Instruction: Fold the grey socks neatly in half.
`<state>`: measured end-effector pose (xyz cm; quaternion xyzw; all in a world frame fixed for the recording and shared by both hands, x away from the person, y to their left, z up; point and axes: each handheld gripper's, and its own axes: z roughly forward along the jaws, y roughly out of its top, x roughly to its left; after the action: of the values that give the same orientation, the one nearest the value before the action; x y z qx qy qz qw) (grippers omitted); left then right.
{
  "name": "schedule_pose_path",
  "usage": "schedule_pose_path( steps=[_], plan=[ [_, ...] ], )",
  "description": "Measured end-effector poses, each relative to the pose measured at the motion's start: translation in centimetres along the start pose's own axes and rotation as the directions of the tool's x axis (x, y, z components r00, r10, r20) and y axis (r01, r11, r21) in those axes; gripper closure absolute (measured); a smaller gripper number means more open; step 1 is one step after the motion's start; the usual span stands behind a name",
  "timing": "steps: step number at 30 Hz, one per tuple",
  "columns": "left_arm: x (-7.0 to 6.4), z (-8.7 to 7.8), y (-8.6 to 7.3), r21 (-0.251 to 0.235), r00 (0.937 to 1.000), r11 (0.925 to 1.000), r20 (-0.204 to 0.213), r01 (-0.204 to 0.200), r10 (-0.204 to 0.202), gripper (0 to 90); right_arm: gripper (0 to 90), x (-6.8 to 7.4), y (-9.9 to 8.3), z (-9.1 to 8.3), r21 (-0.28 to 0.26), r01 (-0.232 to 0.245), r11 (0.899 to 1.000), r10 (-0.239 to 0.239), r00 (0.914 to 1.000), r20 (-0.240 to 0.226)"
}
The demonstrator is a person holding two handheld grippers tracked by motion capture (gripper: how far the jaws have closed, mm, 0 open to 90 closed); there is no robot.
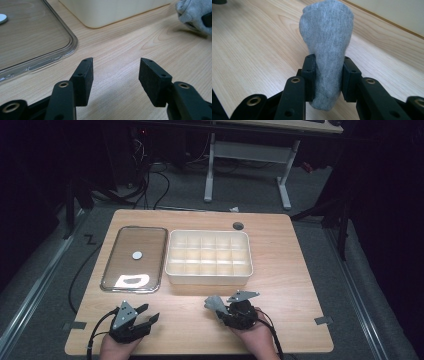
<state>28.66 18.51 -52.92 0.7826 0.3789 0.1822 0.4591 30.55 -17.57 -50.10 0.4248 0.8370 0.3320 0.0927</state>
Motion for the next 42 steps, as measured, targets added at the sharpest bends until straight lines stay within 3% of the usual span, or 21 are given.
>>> schedule_pose_path(
  steps=[9,13,22,29,36,42],
  plan=[
    [0.1,0.0,0.1,0.005,0.9997,1.0000,-0.023,-0.005,0.006,44.8,69.5,-1.9,-0.9,-1.1,-0.001,-0.025,1.000,0.025,0.9987,0.044],
    [0.0,0.0,0.1,0.004,0.9992,0.9998,-0.036,-0.017,0.017,42.8,69.5,-3.0,-1.3,-2.0,0.003,-0.028,1.000,0.028,0.9959,0.086],
    [-0.1,0.1,0.0,0.007,0.9993,0.9998,-0.030,-0.020,0.021,42.8,69.5,-4.1,-1.4,-3.0,0.021,-0.033,0.999,0.030,0.9918,0.124],
    [-0.2,0.2,0.0,0.007,0.9995,0.9996,-0.015,-0.029,0.029,42.7,69.5,-4.3,-0.2,-4.1,0.102,0.001,0.995,-0.019,0.9842,0.176],
    [-0.3,0.4,0.2,0.005,0.9995,0.9995,-0.004,-0.031,0.031,42.5,69.5,-4.6,0.8,-4.7,0.163,-0.011,0.987,-0.018,0.9850,0.171],
    [-0.9,0.6,0.2,0.012,0.9979,0.9978,0.001,-0.065,0.065,42.5,69.5,-4.6,2.1,-5.4,0.190,-0.029,0.981,-0.002,0.9866,0.163]
  ],
)
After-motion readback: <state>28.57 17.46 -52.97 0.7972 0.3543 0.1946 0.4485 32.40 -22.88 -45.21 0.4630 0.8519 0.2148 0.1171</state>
